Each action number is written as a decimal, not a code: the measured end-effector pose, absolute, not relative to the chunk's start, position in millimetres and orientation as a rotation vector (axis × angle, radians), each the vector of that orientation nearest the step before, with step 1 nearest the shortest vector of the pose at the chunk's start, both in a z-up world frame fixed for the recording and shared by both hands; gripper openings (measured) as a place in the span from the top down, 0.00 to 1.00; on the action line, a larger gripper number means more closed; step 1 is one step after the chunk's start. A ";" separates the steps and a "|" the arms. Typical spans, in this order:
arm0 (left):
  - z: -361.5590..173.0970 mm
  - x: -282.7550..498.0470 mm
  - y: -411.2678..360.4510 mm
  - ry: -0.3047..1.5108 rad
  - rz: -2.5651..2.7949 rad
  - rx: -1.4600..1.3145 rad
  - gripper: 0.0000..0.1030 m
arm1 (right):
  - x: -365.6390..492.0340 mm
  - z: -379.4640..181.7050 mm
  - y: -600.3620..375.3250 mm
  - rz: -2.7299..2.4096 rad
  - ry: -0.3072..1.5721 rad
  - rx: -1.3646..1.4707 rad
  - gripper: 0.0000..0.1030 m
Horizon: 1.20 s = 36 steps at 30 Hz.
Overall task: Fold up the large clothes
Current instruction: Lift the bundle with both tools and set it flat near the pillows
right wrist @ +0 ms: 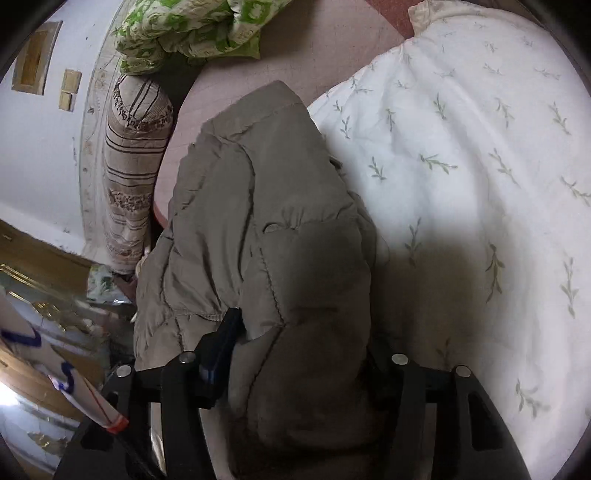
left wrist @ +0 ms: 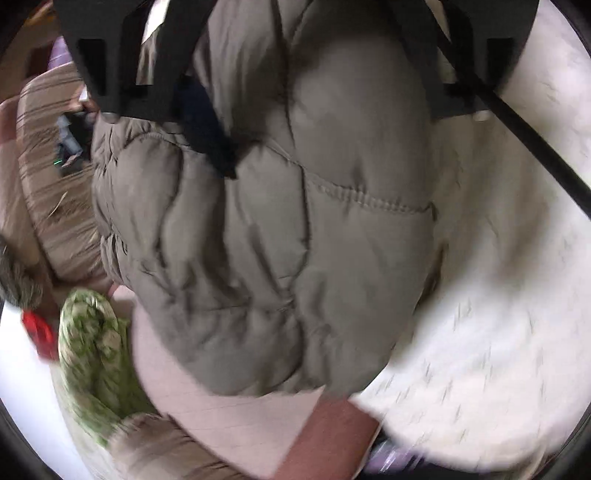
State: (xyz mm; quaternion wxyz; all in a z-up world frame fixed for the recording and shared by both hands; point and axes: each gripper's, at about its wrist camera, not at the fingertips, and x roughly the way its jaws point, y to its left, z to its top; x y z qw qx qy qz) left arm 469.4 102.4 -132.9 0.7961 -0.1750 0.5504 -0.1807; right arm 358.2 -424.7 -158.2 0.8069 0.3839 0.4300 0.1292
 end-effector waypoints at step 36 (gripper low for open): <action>-122.6 374.2 73.2 0.938 0.130 -0.045 0.14 | 304.1 -114.4 -324.8 -0.083 0.732 0.022 0.31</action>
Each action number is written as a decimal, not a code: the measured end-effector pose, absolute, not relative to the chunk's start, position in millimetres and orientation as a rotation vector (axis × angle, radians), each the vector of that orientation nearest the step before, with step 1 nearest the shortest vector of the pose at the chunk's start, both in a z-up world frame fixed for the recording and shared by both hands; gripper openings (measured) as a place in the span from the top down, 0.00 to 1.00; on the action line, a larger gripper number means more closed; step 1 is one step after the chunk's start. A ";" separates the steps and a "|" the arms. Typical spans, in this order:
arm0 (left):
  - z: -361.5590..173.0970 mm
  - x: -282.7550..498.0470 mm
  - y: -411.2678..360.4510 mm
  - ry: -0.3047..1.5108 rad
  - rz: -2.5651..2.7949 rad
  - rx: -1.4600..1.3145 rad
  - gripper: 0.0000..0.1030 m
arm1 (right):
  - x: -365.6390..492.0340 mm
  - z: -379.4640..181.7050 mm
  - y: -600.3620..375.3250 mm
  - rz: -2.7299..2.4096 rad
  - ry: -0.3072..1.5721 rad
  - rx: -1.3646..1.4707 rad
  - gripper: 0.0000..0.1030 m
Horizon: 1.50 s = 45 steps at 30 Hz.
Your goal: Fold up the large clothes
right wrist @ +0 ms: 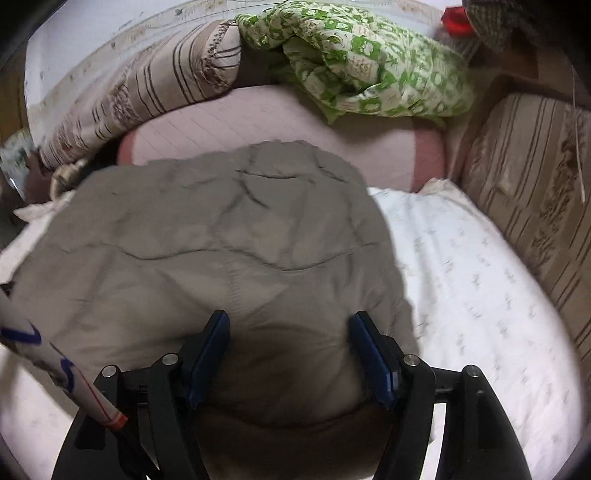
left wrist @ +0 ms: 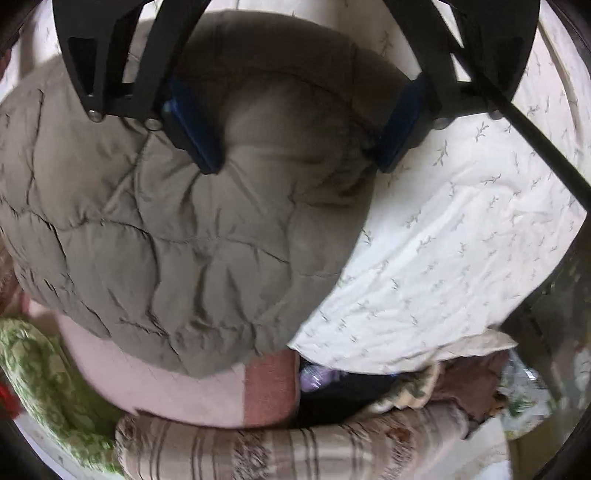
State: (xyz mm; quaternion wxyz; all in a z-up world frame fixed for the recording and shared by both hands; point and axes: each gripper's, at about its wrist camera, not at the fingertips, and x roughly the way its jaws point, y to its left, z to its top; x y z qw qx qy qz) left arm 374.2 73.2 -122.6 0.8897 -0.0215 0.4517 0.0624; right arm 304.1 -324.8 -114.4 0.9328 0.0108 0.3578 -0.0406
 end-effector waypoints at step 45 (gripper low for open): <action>-26.8 34.8 -17.6 0.674 0.135 -0.016 0.03 | 16.6 -77.4 -210.7 -0.236 0.710 0.010 0.15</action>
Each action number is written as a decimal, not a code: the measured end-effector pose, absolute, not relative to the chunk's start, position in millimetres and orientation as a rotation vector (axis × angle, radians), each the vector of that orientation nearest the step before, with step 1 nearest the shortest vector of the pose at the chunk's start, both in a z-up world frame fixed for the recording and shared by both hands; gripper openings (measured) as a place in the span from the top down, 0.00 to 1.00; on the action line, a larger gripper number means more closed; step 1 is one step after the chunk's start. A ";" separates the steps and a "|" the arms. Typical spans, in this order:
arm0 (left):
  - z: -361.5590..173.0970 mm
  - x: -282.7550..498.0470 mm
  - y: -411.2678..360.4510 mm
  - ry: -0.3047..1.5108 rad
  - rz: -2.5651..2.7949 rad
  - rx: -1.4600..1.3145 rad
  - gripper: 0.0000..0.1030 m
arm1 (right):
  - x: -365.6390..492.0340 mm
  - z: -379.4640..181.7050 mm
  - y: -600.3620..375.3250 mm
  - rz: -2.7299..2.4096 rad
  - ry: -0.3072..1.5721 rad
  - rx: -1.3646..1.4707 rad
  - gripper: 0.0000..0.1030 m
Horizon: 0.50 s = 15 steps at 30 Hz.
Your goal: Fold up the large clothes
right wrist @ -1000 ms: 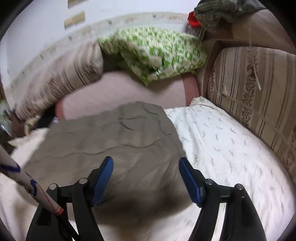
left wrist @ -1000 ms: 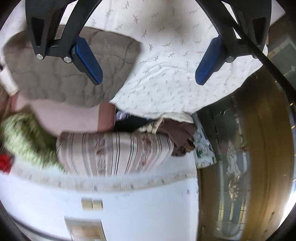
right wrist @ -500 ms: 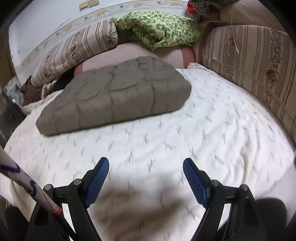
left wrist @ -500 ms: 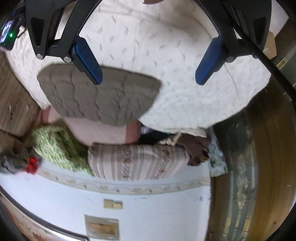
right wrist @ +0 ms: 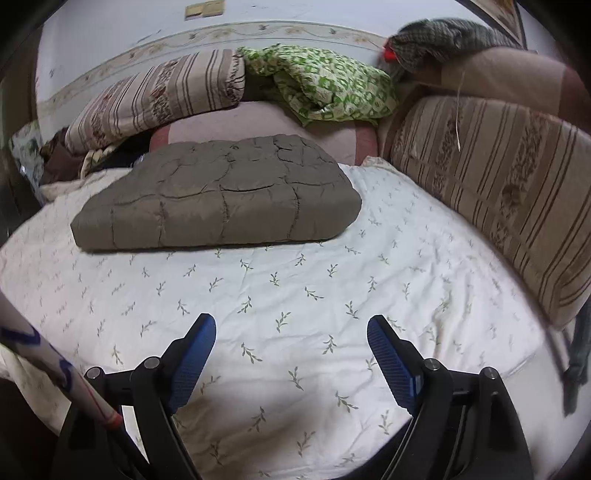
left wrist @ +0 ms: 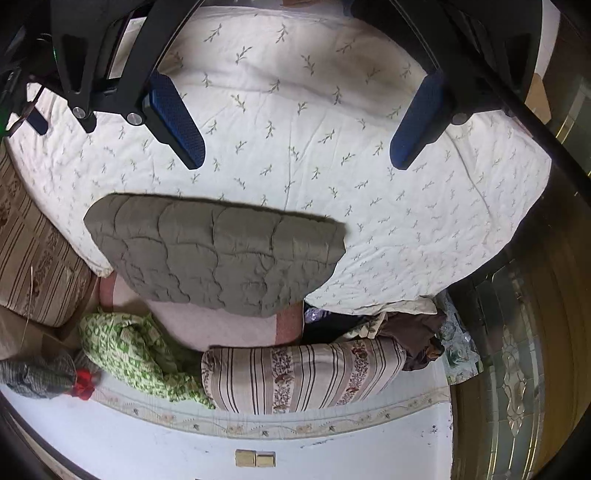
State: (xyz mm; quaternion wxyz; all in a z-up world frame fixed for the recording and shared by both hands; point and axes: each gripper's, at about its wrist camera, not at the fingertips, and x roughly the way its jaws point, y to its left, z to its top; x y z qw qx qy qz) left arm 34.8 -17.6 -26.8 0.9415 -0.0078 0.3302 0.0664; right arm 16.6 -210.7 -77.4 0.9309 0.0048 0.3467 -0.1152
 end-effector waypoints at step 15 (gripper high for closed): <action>-42.9 38.1 -12.5 0.760 0.081 -0.050 0.03 | 20.0 -75.3 -198.6 -0.283 0.756 -0.032 0.14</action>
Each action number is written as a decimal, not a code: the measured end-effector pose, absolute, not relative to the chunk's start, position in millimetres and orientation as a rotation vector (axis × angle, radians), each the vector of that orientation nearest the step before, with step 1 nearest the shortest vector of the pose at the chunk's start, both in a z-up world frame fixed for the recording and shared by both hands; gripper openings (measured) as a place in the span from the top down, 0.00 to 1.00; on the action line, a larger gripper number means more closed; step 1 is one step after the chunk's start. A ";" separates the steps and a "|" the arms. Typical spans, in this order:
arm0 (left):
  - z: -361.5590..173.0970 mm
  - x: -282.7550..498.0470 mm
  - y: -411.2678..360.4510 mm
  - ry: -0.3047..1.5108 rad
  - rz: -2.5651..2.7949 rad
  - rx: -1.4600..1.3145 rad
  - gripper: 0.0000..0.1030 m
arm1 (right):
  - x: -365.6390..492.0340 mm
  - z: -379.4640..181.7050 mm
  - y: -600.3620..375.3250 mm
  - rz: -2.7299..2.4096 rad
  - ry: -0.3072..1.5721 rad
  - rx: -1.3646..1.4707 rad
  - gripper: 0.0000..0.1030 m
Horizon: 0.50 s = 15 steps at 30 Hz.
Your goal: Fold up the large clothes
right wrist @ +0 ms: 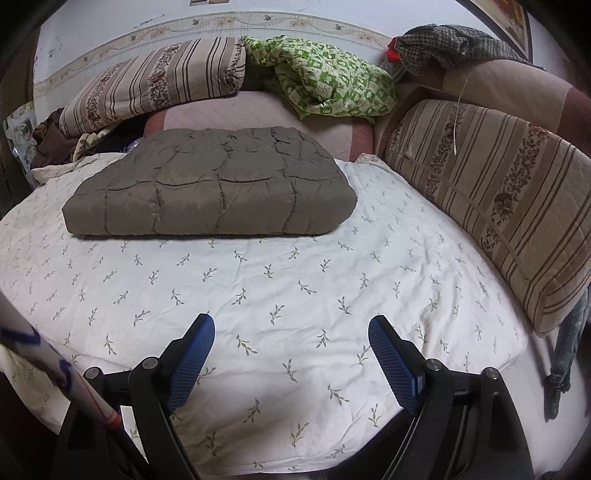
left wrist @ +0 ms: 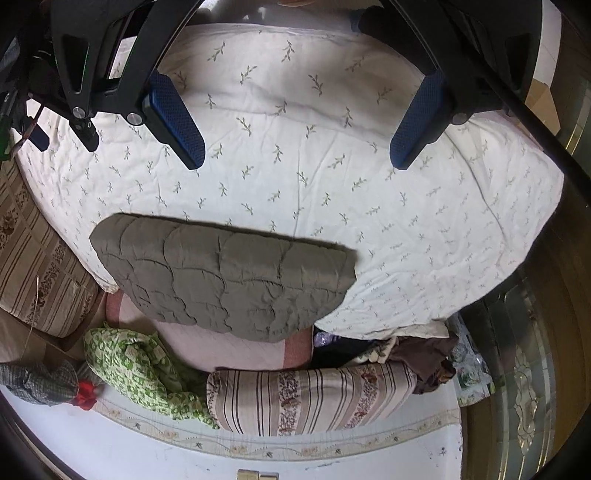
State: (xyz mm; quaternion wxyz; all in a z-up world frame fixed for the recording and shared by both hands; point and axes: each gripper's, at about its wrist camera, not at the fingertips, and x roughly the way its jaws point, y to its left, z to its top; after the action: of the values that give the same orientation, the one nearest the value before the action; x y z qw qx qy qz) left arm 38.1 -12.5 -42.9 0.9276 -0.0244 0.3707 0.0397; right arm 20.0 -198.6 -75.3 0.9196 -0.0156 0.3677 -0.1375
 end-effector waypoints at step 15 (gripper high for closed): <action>-56.0 40.5 -21.9 0.809 0.045 -0.030 0.03 | 22.3 -82.3 -199.4 -0.304 0.790 -0.051 0.13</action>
State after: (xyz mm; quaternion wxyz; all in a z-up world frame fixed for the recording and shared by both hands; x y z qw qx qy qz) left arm 40.5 -21.9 -56.0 0.9189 -0.0146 0.3936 0.0220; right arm 22.3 -199.4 -82.3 0.9114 -0.0247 0.3833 -0.1477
